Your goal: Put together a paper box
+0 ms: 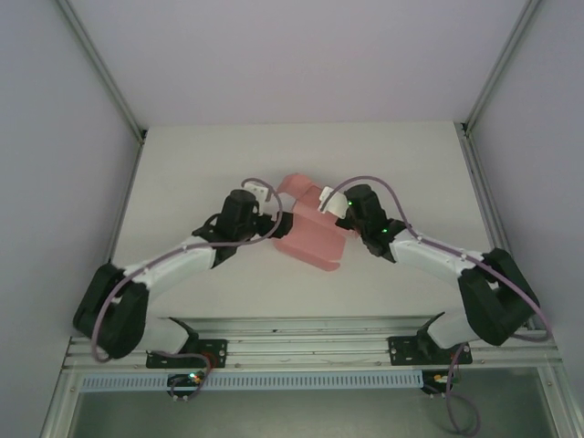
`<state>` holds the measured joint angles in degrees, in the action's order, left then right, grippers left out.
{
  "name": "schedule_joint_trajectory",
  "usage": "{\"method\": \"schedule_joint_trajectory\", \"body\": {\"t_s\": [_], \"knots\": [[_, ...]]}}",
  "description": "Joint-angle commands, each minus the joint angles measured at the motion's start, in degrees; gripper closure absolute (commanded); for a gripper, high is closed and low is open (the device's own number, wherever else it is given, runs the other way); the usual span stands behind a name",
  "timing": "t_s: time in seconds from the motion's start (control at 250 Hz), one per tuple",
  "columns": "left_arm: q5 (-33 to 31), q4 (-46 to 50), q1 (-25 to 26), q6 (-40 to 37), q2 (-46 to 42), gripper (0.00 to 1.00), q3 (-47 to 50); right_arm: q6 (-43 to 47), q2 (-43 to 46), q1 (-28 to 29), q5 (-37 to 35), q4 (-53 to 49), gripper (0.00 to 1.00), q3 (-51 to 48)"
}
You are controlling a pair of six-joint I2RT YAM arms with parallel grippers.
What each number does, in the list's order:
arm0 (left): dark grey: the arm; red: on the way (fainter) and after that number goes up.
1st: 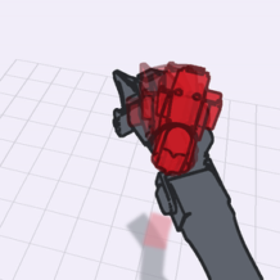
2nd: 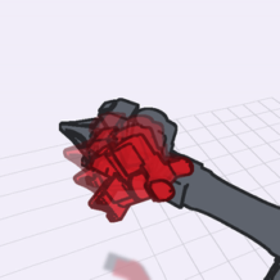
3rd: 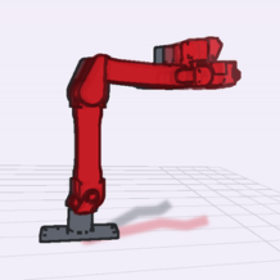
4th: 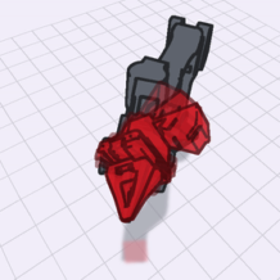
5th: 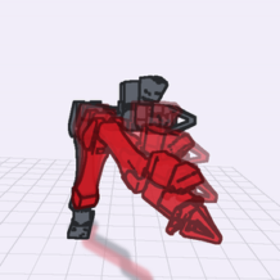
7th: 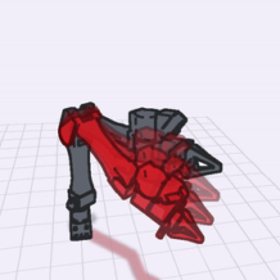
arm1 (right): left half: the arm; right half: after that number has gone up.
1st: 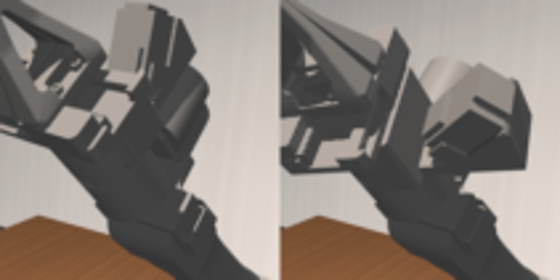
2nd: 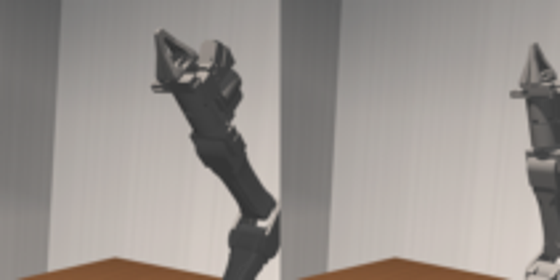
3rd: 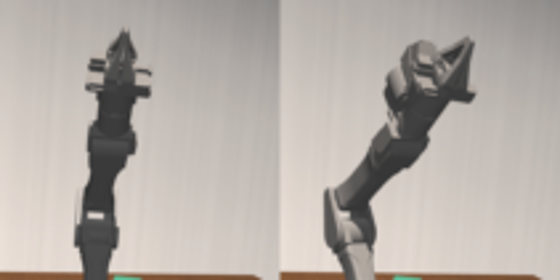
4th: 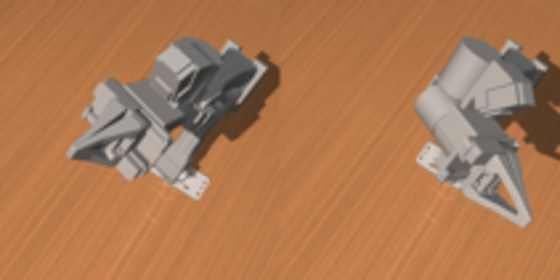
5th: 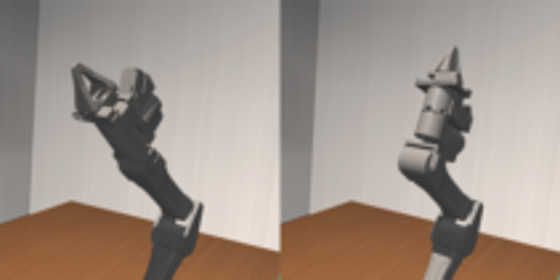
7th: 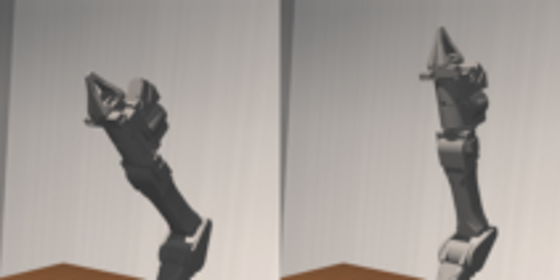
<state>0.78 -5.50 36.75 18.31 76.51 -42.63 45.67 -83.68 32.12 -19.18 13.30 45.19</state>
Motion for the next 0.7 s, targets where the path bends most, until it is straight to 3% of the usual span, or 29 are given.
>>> {"method": "schedule_joint_trajectory", "body": {"t_s": [0.0, 0.164, 0.347, 0.539, 0.695], "knots": [[-1.9, 6.4, -3.1, 4.4, -5.9, 0.00, 1.5, 12.5, -4.5, 1.7, -9.2, 14.8, 1.00, -0.4], [1.5, 8.4, -14.4, 8.7, -8.9, 0.00, 2.9, 22.5, -10.7, 3.7, -11.8, 27.2, 1.00, -1.8], [2.4, 5.6, -22.4, 8.1, -1.3, 0.00, -0.6, 27.5, -14.9, 5.0, -11.5, 35.8, 1.00, -4.1], [14.0, 0.8, -22.8, 2.1, 12.7, 0.00, -8.2, 27.7, -17.0, 5.4, -10.7, 40.5, 1.00, -5.4], [16.3, 1.4, -18.5, -5.2, 21.2, 0.00, -14.3, 26.2, -17.8, 5.4, -10.4, 40.0, 1.00, -5.3]]}}
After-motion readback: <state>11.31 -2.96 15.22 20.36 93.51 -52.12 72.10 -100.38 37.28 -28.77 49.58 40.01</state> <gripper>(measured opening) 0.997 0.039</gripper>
